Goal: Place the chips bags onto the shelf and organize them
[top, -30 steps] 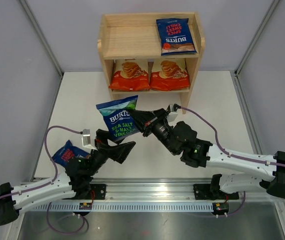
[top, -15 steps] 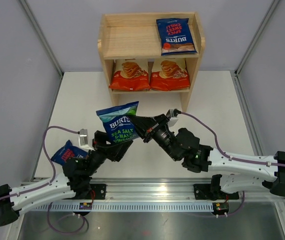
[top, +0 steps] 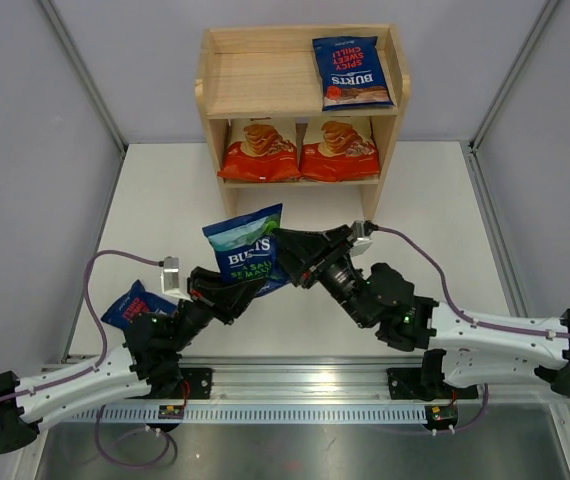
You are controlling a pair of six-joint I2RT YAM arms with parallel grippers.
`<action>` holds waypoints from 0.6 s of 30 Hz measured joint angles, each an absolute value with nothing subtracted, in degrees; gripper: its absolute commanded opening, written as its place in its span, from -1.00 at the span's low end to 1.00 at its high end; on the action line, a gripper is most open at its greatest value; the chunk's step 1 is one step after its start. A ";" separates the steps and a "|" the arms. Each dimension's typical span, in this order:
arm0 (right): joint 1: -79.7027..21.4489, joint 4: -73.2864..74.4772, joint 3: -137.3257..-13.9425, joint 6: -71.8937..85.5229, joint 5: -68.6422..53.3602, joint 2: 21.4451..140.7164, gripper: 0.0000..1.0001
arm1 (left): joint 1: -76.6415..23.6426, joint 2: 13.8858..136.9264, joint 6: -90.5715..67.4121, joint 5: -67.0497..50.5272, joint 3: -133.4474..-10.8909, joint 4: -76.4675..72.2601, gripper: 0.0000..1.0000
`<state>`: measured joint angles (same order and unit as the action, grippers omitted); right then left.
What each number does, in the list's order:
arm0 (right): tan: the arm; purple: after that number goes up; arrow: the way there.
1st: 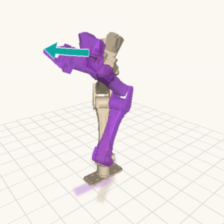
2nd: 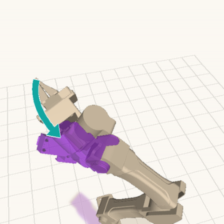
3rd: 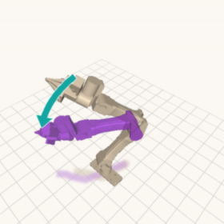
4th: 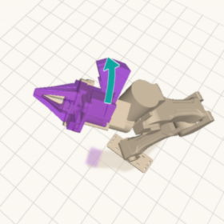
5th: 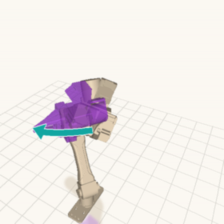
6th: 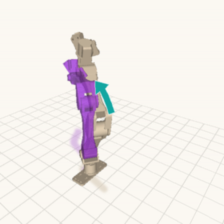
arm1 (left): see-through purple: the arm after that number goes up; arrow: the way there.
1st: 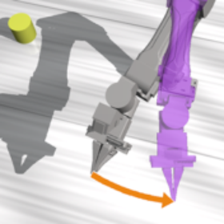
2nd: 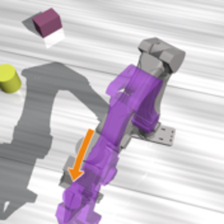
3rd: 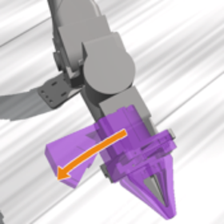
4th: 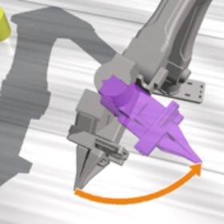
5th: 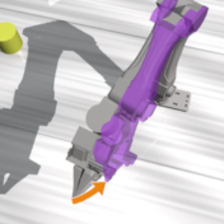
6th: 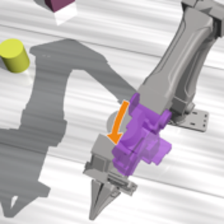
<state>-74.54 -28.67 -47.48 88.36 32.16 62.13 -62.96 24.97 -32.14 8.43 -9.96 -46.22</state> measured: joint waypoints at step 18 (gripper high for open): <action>-74.70 16.10 -66.52 27.64 8.58 32.60 0.99 | -62.96 38.59 -50.59 -18.59 -28.56 -34.61 -0.92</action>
